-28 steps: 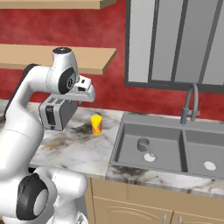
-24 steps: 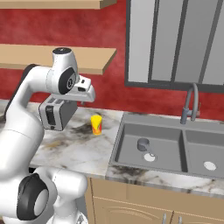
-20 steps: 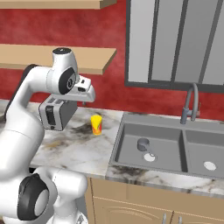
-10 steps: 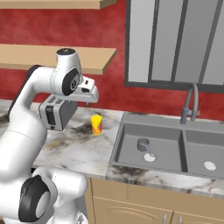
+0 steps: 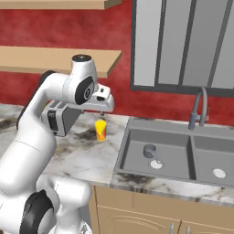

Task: Move any existing items from the left basin to the right basin for drying. Then move the cup from the counter to the left basin of the sink for washing.

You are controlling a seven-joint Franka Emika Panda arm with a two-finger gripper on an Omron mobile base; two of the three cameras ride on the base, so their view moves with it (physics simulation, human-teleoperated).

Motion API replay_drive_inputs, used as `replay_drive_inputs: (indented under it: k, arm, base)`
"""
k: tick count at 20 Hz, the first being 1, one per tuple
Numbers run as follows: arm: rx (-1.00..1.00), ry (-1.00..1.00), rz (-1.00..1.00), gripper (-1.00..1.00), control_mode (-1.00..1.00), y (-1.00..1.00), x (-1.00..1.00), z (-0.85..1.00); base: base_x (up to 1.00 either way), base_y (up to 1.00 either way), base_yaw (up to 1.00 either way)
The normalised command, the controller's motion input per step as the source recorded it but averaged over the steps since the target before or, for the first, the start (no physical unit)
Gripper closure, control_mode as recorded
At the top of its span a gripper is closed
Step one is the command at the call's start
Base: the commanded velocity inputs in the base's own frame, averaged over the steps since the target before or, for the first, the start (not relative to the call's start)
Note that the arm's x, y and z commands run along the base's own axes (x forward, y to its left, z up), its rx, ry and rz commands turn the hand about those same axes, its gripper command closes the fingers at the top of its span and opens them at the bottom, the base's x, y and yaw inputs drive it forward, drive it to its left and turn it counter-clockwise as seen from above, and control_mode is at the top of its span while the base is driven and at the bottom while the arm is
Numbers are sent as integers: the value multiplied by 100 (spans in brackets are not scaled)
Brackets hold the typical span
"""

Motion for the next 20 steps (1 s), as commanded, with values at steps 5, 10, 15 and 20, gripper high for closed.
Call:
replay_drive_inputs:
  k: [5,10,15,20]
  arm:
    - [-1,0,0,-100,-100,-76,-17,-19]
    - [-2,0,0,-100,-100,-71,-12,-18]
    - [-2,0,0,-100,-100,-57,0,-13]
    - [-2,0,0,-100,-100,-49,0,-9]
  base:
    - [0,0,0]
    - [0,0,0]
    - [0,0,0]
    - [0,0,0]
